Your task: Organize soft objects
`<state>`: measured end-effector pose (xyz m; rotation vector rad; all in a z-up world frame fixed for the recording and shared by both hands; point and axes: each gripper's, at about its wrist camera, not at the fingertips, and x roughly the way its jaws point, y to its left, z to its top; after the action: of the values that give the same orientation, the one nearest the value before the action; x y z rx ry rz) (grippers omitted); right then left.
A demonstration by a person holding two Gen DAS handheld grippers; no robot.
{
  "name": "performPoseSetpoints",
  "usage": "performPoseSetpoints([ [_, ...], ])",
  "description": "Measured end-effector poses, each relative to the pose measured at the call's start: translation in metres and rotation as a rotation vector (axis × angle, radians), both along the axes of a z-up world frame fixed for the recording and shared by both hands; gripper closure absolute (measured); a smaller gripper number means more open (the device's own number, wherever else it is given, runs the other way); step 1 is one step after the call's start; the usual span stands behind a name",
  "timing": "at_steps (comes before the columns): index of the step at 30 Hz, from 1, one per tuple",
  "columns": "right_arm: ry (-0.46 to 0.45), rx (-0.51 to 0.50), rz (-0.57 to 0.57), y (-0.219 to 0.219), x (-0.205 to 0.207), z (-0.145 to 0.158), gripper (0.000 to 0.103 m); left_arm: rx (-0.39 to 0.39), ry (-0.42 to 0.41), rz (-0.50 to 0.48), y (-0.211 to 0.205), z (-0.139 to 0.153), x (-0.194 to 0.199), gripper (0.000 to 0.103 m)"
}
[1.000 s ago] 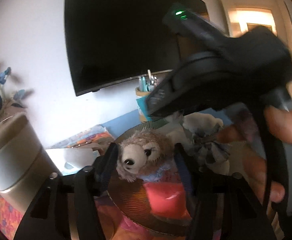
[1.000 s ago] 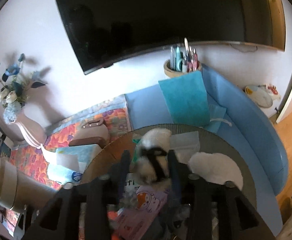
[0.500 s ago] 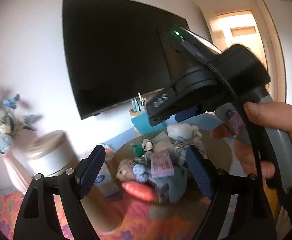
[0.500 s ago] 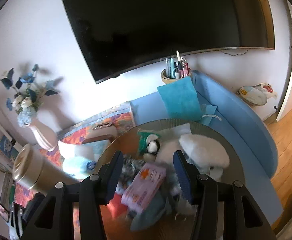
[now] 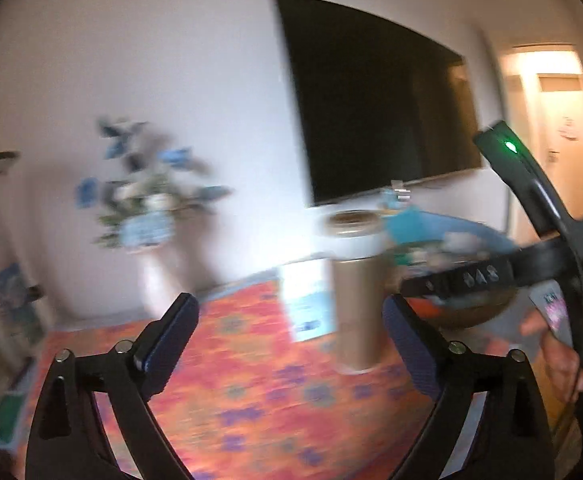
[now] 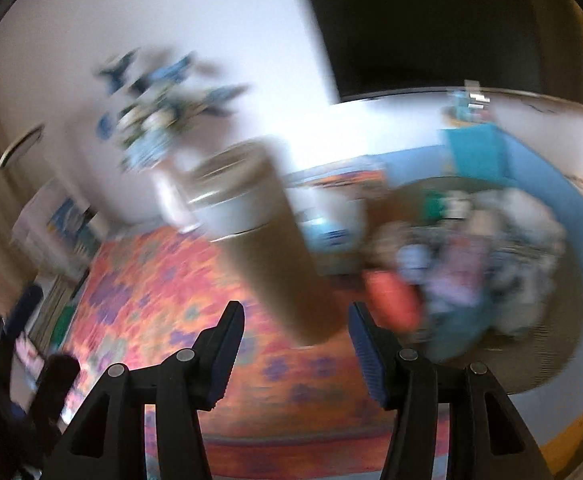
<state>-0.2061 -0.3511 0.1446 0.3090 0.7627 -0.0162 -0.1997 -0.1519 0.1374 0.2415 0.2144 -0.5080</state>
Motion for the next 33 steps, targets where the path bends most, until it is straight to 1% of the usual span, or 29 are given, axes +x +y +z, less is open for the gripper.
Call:
performPoseSetpoints([
  [1, 0.010, 0.000, 0.031, 0.016, 0.008, -0.003, 0.051, -0.003, 0.001, 0.035, 0.014, 0.001, 0.003, 0.000],
  [2, 0.023, 0.003, 0.068, 0.034, 0.017, -0.006, 0.051, -0.003, 0.010, 0.080, 0.029, 0.000, 0.010, 0.000],
  [4, 0.033, -0.014, 0.122, 0.072, 0.035, -0.013, 0.051, 0.035, 0.046, 0.160, 0.049, -0.006, 0.021, 0.000],
  [6, 0.033, -0.033, 0.156, 0.102, 0.049, -0.020, 0.051, 0.072, 0.096, 0.262, 0.071, -0.018, 0.041, 0.000],
  [7, 0.037, -0.048, 0.176, 0.121, 0.060, -0.026, 0.051, 0.072, 0.125, 0.289, 0.082, -0.024, 0.050, 0.000],
  [9, 0.038, -0.071, 0.191, 0.144, 0.073, -0.036, 0.051, 0.033, 0.180, 0.328, 0.107, -0.036, 0.069, 0.000],
  [10, 0.029, -0.082, 0.195, 0.155, 0.081, -0.041, 0.051, 0.019, 0.191, 0.342, 0.115, -0.040, 0.077, 0.000],
  [13, -0.036, -0.129, 0.174, 0.180, 0.099, -0.054, 0.050, 0.005, 0.210, 0.389, 0.136, -0.056, 0.106, 0.000],
  [15, -0.076, -0.162, 0.158, 0.192, 0.108, -0.062, 0.049, 0.014, 0.260, 0.393, 0.146, -0.070, 0.129, 0.001],
  [16, -0.096, -0.176, 0.151, 0.198, 0.111, -0.065, 0.050, 0.021, 0.309, 0.380, 0.150, -0.079, 0.143, 0.001],
  [18, -0.106, -0.227, 0.131, 0.208, 0.120, -0.072, 0.049, 0.014, 0.368, 0.386, 0.159, -0.091, 0.161, 0.001],
  [21, -0.113, -0.225, 0.156, 0.215, 0.128, -0.083, 0.049, -0.050, 0.384, 0.424, 0.174, -0.108, 0.173, 0.001],
  [22, -0.111, -0.232, 0.163, 0.219, 0.131, -0.089, 0.049, -0.066, 0.415, 0.437, 0.179, -0.113, 0.178, 0.001],
  [23, -0.110, -0.239, 0.165, 0.220, 0.130, -0.092, 0.049, -0.087, 0.454, 0.426, 0.183, -0.115, 0.182, 0.001],
  [24, -0.100, -0.251, 0.166, 0.222, 0.131, -0.098, 0.049, -0.108, 0.459, 0.419, 0.186, -0.115, 0.183, 0.001],
  [26, -0.070, -0.282, 0.164, 0.226, 0.134, -0.104, 0.049, -0.150, 0.471, 0.444, 0.195, -0.117, 0.183, 0.001],
  [28, -0.084, -0.295, 0.157, 0.227, 0.132, -0.104, 0.044, -0.161, 0.498, 0.437, 0.196, -0.120, 0.187, 0.001],
  [30, -0.089, -0.305, 0.150, 0.227, 0.129, -0.103, 0.025, -0.154, 0.510, 0.435, 0.195, -0.121, 0.188, 0.001],
  [32, -0.100, -0.313, 0.145, 0.227, 0.128, -0.102, 0.019, -0.138, 0.495, 0.444, 0.193, -0.122, 0.186, 0.001],
  [33, -0.104, -0.315, 0.145, 0.228, 0.127, -0.101, 0.019, -0.131, 0.494, 0.446, 0.192, -0.121, 0.186, 0.001],
])
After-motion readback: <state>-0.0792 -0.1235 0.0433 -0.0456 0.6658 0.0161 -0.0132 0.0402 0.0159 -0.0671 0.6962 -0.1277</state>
